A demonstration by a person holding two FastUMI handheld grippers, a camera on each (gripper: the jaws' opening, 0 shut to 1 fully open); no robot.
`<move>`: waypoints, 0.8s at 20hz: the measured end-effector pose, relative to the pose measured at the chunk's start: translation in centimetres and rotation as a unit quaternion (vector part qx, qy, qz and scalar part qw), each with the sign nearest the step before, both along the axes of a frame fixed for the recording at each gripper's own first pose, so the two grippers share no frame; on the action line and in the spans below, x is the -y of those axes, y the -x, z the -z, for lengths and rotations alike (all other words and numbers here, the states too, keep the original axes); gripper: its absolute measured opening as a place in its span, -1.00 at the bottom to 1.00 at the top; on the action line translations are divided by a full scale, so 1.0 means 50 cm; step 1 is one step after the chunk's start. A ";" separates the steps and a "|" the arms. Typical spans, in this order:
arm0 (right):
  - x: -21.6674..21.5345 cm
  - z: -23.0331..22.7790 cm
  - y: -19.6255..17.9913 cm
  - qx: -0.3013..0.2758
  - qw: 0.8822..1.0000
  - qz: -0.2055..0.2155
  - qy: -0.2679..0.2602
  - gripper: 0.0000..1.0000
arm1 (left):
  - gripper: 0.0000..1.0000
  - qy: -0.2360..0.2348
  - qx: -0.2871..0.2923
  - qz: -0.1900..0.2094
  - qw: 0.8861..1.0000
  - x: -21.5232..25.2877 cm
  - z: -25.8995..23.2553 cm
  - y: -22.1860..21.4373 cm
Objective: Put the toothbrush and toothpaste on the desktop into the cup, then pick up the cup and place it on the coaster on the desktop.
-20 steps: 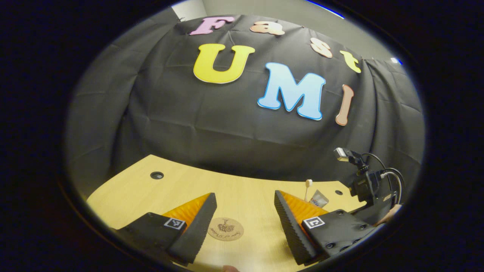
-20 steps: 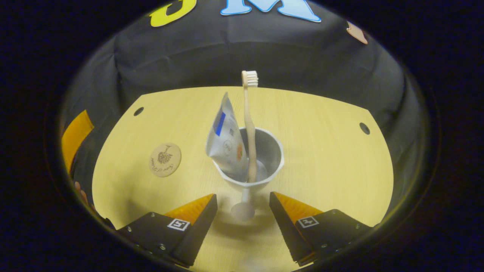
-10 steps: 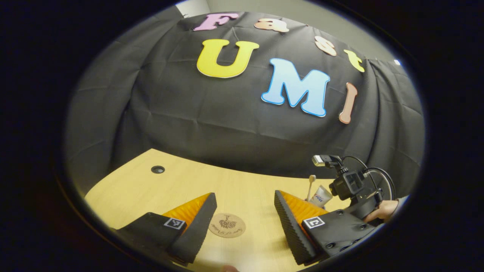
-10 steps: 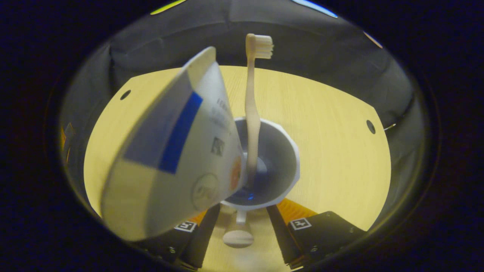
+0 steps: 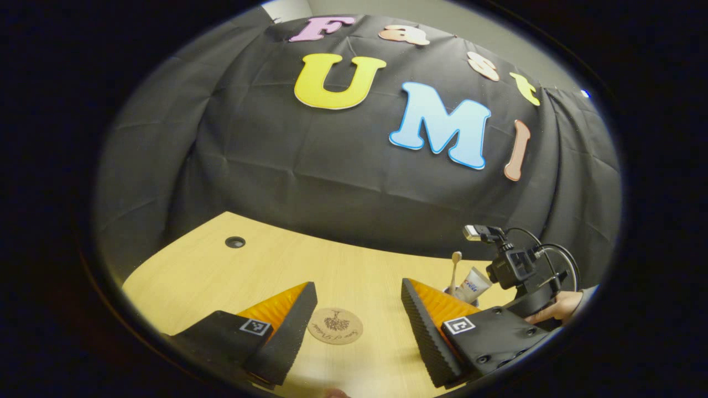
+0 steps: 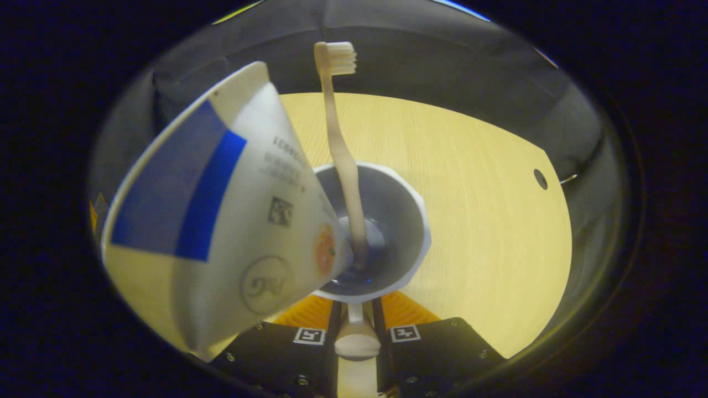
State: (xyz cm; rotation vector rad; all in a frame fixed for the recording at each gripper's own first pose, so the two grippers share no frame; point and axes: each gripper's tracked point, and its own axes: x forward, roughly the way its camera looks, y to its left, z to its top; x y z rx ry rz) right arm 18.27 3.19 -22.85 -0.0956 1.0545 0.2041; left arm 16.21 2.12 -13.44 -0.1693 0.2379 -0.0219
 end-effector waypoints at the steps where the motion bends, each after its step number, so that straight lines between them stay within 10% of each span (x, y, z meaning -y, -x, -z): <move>1: -0.002 0.002 -0.002 0.004 1.000 0.000 -0.002 -0.46 | 0.94 0.001 0.000 -0.002 1.000 -0.003 -0.002 0.004; 16: -0.201 -0.056 0.029 0.038 0.995 -0.081 -0.035 -0.50 | 0.94 0.005 0.003 -0.072 0.997 -0.156 -0.012 0.102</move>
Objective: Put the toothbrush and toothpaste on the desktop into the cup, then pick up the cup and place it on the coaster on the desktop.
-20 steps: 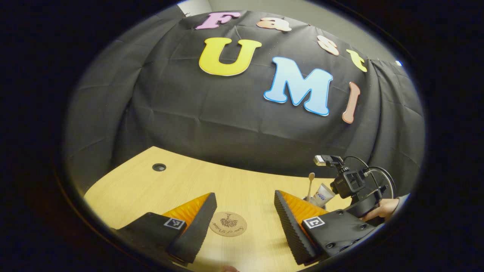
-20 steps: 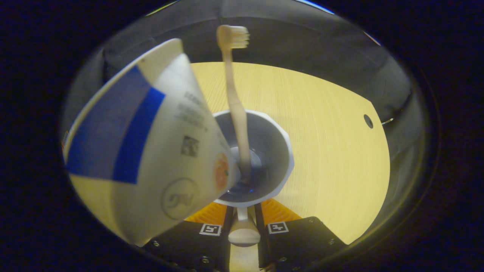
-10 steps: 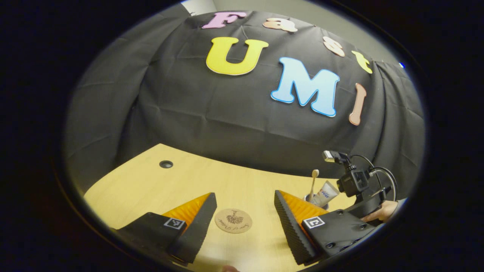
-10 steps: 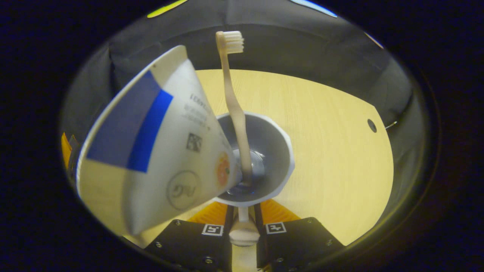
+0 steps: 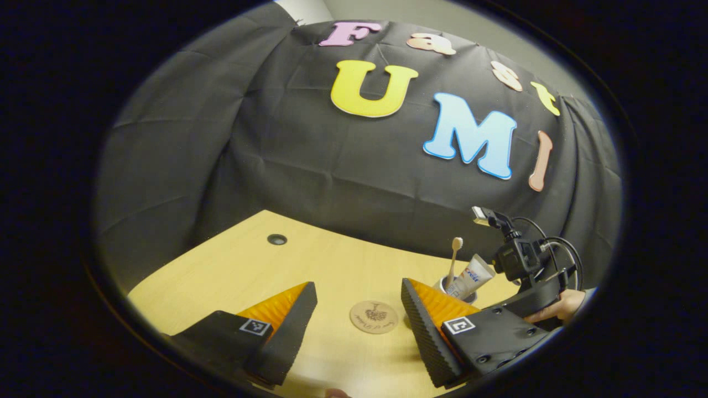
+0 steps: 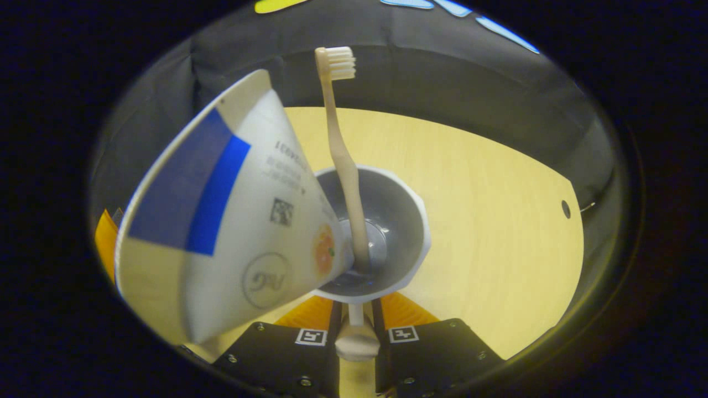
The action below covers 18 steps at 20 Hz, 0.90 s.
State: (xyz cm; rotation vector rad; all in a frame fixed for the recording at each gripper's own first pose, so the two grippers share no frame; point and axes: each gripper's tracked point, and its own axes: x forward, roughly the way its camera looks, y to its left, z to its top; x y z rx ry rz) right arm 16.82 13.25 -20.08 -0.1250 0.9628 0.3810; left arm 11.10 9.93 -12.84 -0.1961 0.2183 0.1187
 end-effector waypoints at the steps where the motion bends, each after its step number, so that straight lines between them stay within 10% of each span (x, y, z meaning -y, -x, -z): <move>1: -0.021 -0.003 0.002 0.001 1.000 -0.008 -0.001 -0.50 | 0.94 0.001 -0.001 -0.006 1.000 -0.012 -0.002 0.008; 18: -0.207 -0.071 -0.048 -0.007 0.998 -0.051 0.041 -0.49 | 0.94 0.013 -0.009 -0.046 0.999 -0.137 0.012 0.074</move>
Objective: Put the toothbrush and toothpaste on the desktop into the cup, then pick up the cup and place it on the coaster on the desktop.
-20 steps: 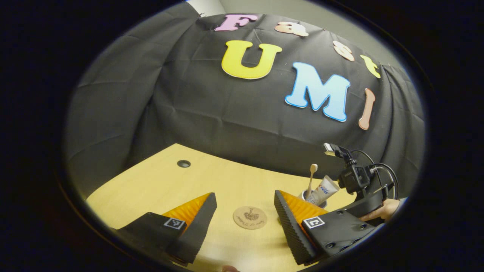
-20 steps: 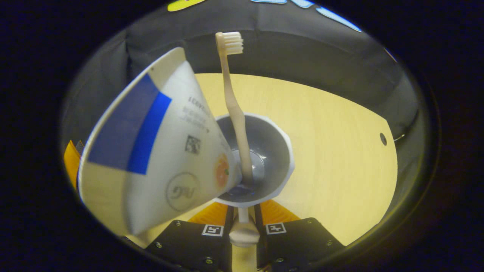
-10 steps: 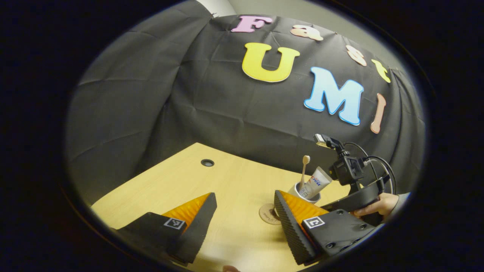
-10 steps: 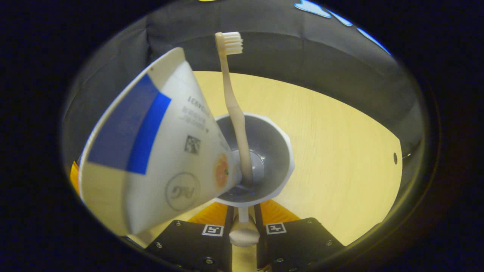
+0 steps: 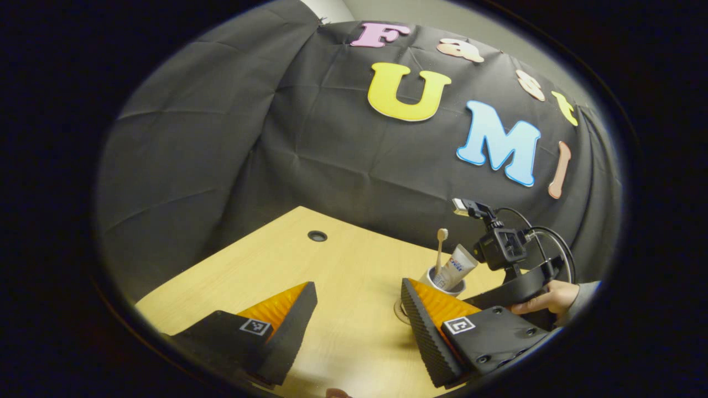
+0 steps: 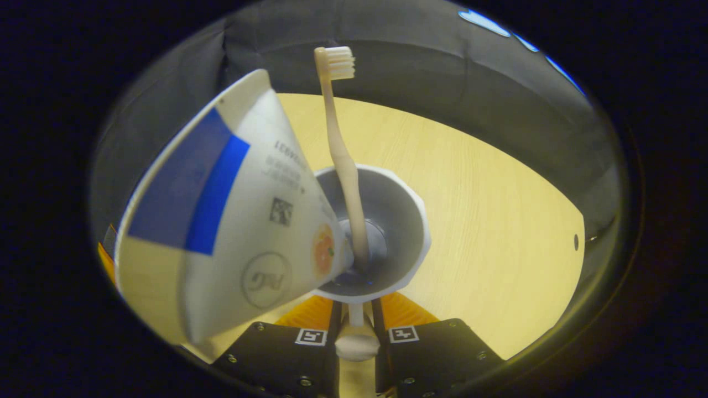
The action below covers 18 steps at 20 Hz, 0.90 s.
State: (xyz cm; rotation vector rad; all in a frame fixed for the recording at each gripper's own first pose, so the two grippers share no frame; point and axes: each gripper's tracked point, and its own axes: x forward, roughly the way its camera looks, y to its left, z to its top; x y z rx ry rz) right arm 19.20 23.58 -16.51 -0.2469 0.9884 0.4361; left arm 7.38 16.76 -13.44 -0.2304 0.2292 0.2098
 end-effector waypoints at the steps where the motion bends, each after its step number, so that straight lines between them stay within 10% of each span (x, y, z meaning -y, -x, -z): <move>1: 0.006 0.008 -0.011 0.000 1.000 -0.001 0.005 -0.49 | 0.94 0.001 -0.001 0.001 1.000 -0.002 -0.001 0.000; 7: -0.021 -0.064 0.005 0.014 1.000 0.005 -0.011 -0.46 | 0.86 -0.002 0.003 -0.001 1.000 -0.003 -0.008 0.014; 13: 0.005 -0.096 0.038 0.039 0.998 0.017 -0.039 0.92 | 0.94 -0.011 0.007 0.012 1.000 0.037 -0.026 0.016; 18: 0.051 -0.137 0.095 0.063 0.995 0.026 -0.076 0.89 | 0.94 -0.029 0.017 0.031 0.999 0.093 -0.061 0.012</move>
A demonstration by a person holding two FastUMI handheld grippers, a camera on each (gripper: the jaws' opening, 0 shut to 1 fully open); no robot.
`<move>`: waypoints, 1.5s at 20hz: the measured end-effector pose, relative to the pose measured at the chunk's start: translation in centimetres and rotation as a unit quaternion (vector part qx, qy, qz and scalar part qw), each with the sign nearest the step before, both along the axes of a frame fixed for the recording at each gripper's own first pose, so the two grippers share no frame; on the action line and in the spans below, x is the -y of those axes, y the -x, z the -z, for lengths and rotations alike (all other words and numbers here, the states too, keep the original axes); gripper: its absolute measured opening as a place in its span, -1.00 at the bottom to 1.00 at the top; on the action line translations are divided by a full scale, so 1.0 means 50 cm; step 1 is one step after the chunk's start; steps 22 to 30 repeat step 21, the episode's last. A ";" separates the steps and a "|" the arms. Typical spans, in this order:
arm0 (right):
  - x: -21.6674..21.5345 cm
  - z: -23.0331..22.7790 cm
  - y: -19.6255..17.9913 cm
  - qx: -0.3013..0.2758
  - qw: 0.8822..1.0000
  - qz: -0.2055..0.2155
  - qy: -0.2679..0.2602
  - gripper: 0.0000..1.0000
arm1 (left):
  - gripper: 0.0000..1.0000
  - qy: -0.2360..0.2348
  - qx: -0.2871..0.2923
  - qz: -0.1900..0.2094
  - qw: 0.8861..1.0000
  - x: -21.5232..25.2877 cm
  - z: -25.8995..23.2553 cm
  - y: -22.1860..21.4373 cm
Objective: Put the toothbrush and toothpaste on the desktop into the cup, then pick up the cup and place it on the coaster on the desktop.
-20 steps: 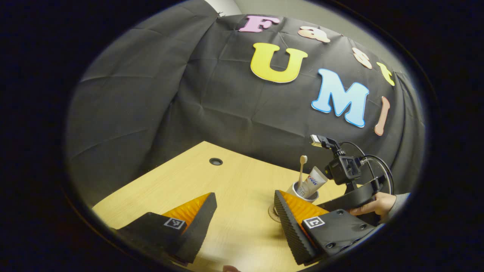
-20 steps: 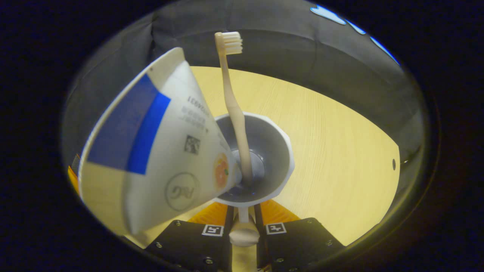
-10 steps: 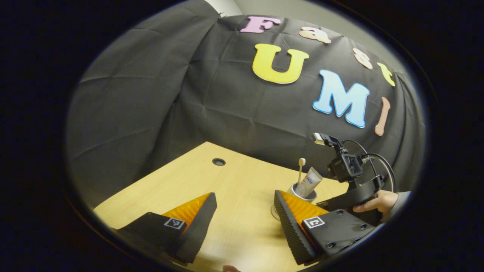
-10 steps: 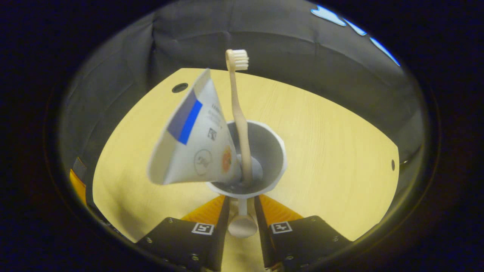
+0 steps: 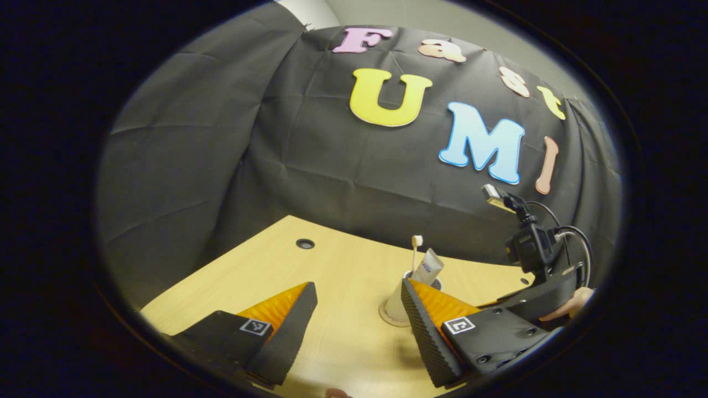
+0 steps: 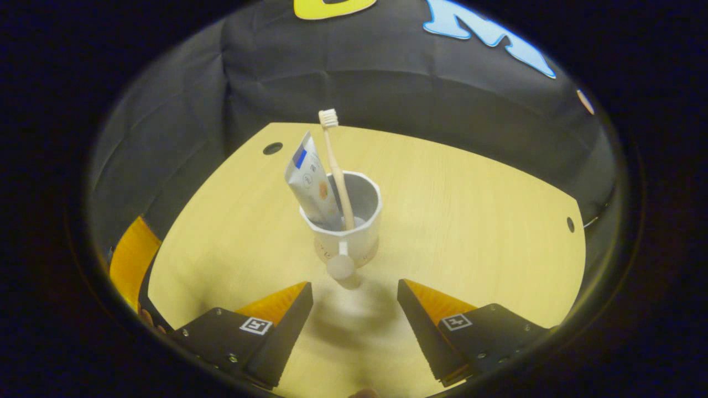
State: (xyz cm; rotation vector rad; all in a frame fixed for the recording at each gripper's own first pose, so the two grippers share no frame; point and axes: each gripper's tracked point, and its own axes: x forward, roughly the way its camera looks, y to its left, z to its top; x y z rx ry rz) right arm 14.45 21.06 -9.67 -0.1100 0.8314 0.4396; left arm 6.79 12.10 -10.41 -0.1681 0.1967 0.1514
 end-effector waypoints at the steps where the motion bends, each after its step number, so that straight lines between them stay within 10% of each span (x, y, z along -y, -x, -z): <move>1: 0.014 -0.016 0.007 0.011 1.000 0.006 -0.008 0.89 | 0.94 -0.005 0.003 0.004 1.000 0.017 -0.010 -0.002; 9: 0.191 -0.199 0.049 0.175 0.981 0.070 -0.054 0.89 | 0.94 -0.028 0.035 0.049 0.998 0.179 -0.092 -0.016; 21: 0.388 -0.423 0.134 0.435 0.893 0.108 -0.039 0.87 | 0.94 -0.069 0.084 0.052 0.993 0.345 -0.179 0.033; 30: 0.388 -0.423 0.134 0.435 0.893 0.108 -0.039 0.87 | 0.94 -0.069 0.084 0.052 0.993 0.345 -0.179 0.033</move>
